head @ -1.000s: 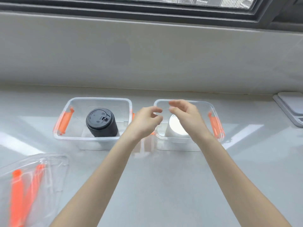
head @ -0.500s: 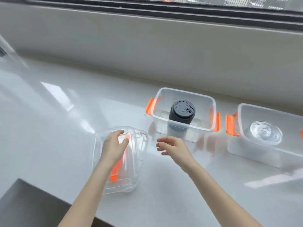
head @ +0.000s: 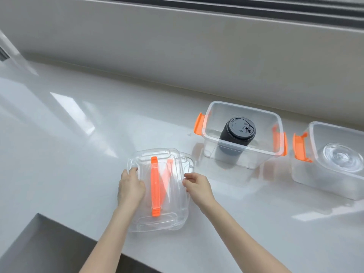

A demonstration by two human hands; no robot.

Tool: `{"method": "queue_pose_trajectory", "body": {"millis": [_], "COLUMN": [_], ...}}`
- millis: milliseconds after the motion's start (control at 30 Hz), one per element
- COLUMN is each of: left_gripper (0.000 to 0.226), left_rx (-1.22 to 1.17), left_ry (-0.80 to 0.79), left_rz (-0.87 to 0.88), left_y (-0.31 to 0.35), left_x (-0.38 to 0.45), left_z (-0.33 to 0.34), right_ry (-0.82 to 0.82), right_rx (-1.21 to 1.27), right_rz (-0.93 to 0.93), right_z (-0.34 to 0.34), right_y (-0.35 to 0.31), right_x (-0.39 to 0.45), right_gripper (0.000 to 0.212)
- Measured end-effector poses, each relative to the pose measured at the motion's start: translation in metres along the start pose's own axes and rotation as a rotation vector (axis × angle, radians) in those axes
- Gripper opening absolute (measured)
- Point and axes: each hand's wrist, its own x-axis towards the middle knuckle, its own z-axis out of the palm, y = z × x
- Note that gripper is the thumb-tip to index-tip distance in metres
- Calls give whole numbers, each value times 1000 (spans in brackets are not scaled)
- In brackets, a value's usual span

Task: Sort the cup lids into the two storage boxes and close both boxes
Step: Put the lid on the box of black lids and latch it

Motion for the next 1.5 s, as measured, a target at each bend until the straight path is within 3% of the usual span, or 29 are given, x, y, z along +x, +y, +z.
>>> {"method": "queue_pose_trajectory", "body": {"millis": [267, 433, 533, 667, 733, 800, 967, 1100, 1200, 1367, 1500], "left_gripper": [45, 38, 32, 31, 38, 37, 17, 45, 36, 31, 39], "left_rx": [-386, -631, -849, -1190, -1319, -1375, -1119, -718, -541, -421, -430], "left_ry": [205, 226, 78, -366, -509, -527, -299, -153, -77, -27, -27], "left_rz": [140, 250, 366, 430, 408, 409, 319, 281, 338, 363, 361], "left_y": [51, 120, 164, 210, 220, 222, 223, 216, 212, 209, 206], "left_x": [-7, -17, -15, -4, 8, 21, 36, 39, 32, 31, 34], "left_z": [-45, -62, -59, -51, -48, -41, -17, 2, 9, 16, 18], "right_ry": [-3, -67, 1, 149, 216, 272, 273, 236, 214, 187, 226], "right_rx": [363, 443, 392, 237, 15, -248, -531, -614, -641, -670, -632], "right_rz": [-157, -341, -489, -733, -802, -807, -724, -699, -693, -666, -658], "right_z": [-47, -107, -145, -181, -190, -192, -185, -178, -174, -173, -178], "right_y": [-54, -107, -137, -164, -165, -156, -114, -91, -79, -69, -71], "right_x": [-17, -39, -59, -86, -87, -75, -18, 11, 18, 22, 20], "right_gripper": [30, 14, 16, 18, 22, 25, 28, 26, 27, 26, 20]}}
